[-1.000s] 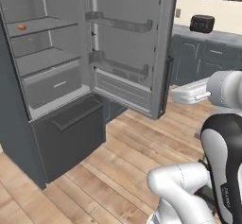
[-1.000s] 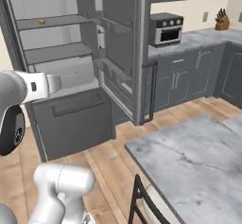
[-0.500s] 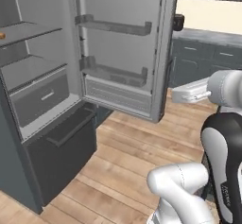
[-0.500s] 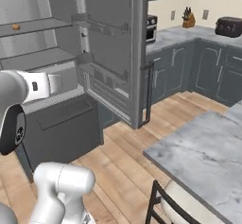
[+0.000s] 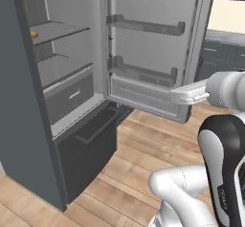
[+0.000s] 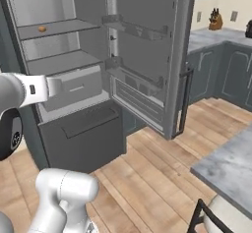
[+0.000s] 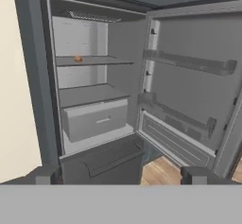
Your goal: Retrieve the tangerine and apple from the fridge and place them into the bowl on the dining table.
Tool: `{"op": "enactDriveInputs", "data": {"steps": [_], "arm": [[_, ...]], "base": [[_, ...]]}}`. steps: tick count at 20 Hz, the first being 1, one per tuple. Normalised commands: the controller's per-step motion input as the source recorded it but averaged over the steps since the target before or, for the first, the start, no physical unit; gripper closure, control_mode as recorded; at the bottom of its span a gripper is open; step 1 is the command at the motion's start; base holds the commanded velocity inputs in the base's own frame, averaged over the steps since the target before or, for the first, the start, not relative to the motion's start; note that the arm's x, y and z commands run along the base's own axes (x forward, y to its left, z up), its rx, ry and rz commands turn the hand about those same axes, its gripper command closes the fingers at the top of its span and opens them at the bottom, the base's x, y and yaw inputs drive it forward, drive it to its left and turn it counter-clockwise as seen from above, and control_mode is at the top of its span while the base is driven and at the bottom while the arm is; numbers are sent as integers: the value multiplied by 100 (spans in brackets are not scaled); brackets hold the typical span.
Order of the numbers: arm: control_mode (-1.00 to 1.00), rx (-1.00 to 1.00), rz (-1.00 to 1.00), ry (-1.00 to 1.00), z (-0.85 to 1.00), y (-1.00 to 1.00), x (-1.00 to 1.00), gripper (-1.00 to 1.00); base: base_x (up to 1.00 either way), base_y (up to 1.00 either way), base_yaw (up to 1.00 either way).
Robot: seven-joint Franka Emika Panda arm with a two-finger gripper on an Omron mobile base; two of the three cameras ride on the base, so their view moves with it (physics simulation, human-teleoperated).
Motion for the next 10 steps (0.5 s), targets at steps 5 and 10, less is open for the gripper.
{"op": "enactDriveInputs", "data": {"steps": [5,10], "arm": [[100,0,0,0,0,0,0,-100],[100,0,0,0,0,0,0,-100]], "base": [[63,0,31],[92,2,28]]}}
